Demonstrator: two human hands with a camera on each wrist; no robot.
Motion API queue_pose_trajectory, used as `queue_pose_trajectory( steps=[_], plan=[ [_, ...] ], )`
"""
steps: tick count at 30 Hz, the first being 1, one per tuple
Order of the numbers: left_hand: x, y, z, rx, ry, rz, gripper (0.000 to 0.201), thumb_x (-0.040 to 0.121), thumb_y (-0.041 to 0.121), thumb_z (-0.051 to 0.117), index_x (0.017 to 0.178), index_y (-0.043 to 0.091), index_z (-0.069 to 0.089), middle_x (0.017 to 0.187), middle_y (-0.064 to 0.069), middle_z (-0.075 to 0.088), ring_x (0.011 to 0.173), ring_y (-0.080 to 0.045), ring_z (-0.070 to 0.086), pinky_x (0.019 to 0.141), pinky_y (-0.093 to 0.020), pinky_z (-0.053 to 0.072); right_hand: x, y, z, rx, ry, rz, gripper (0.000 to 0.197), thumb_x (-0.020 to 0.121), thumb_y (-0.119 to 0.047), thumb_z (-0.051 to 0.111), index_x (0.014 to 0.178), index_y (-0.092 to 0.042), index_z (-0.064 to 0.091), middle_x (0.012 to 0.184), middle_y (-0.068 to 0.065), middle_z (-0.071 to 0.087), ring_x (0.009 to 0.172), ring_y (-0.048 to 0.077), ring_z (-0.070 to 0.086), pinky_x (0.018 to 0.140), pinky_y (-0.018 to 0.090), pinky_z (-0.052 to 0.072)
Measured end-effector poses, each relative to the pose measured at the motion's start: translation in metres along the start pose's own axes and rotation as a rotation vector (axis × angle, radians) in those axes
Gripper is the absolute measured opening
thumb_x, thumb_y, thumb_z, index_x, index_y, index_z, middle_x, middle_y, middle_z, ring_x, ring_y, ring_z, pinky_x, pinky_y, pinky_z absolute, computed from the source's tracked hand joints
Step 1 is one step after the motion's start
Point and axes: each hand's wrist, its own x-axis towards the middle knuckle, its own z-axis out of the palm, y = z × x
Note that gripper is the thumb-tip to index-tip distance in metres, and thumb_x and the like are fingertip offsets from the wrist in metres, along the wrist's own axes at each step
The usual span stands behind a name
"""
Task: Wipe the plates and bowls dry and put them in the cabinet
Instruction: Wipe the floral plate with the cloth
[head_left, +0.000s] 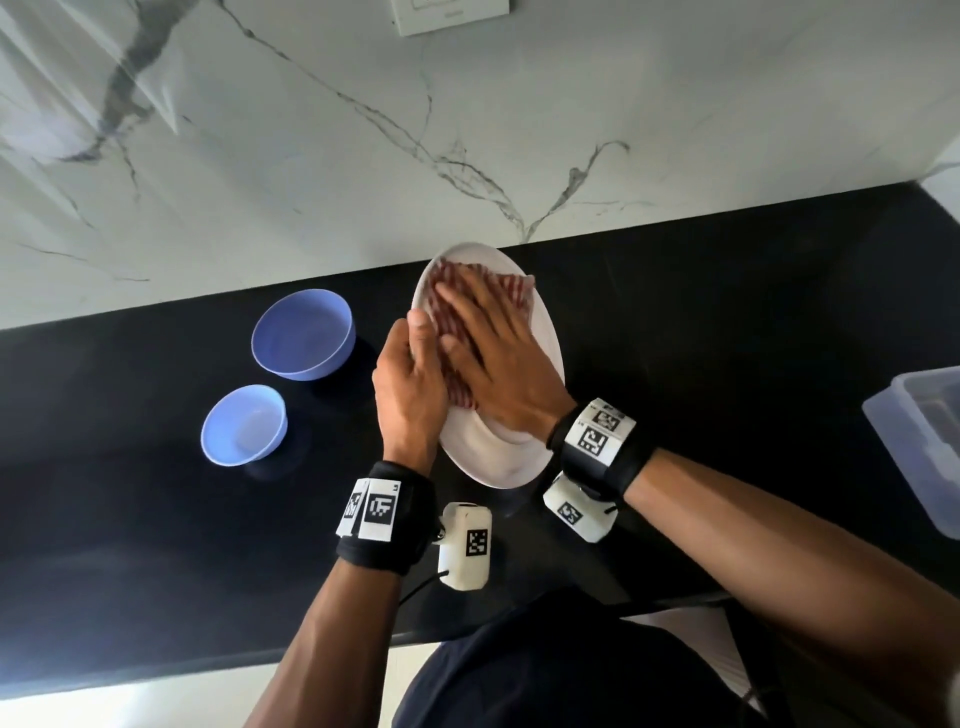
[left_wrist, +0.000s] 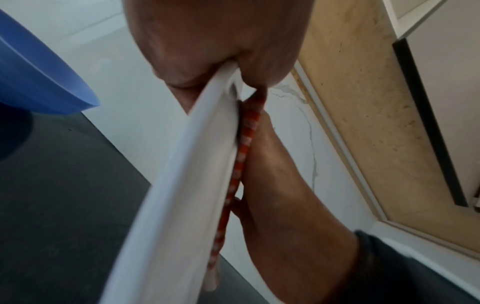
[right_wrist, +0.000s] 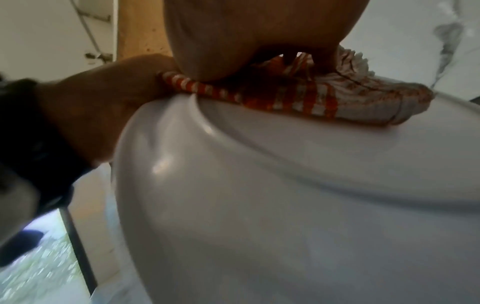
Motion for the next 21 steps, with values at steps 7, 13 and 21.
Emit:
queue_pose_trajectory(
  steps=[7, 13, 21],
  plan=[
    [-0.009, -0.01, 0.001, -0.044, 0.011, -0.043, 0.074, 0.093, 0.077, 0.037, 0.086, 0.006, 0.054, 0.076, -0.014, 0.059, 0.072, -0.019, 0.051, 0.07, -0.052, 0.052, 0.012, 0.045, 0.004, 0.104, -0.022, 0.302, 0.061, 0.107, -0.053, 0.015, 0.162, -0.028, 0.013, 0.168, -0.004, 0.016, 0.155, 0.013, 0.01, 0.123, 0.031, -0.01],
    [-0.014, -0.01, 0.005, -0.091, 0.039, -0.017, 0.07, 0.095, 0.071, 0.039, 0.081, 0.003, 0.047, 0.071, -0.002, 0.047, 0.068, -0.018, 0.041, 0.064, -0.04, 0.04, -0.023, 0.062, -0.002, 0.246, -0.088, 0.557, 0.067, 0.104, -0.054, 0.014, 0.162, -0.022, 0.01, 0.168, 0.002, 0.019, 0.154, 0.021, 0.016, 0.126, 0.05, 0.003],
    [-0.02, -0.005, 0.013, -0.164, 0.02, -0.018, 0.074, 0.095, 0.071, 0.043, 0.086, -0.003, 0.046, 0.073, -0.004, 0.048, 0.069, -0.018, 0.044, 0.064, -0.04, 0.041, -0.068, 0.064, -0.006, 0.287, -0.246, 0.843, 0.074, 0.1, -0.069, 0.021, 0.161, -0.028, 0.017, 0.156, 0.011, 0.038, 0.135, 0.032, 0.048, 0.113, 0.051, 0.039]
  ],
)
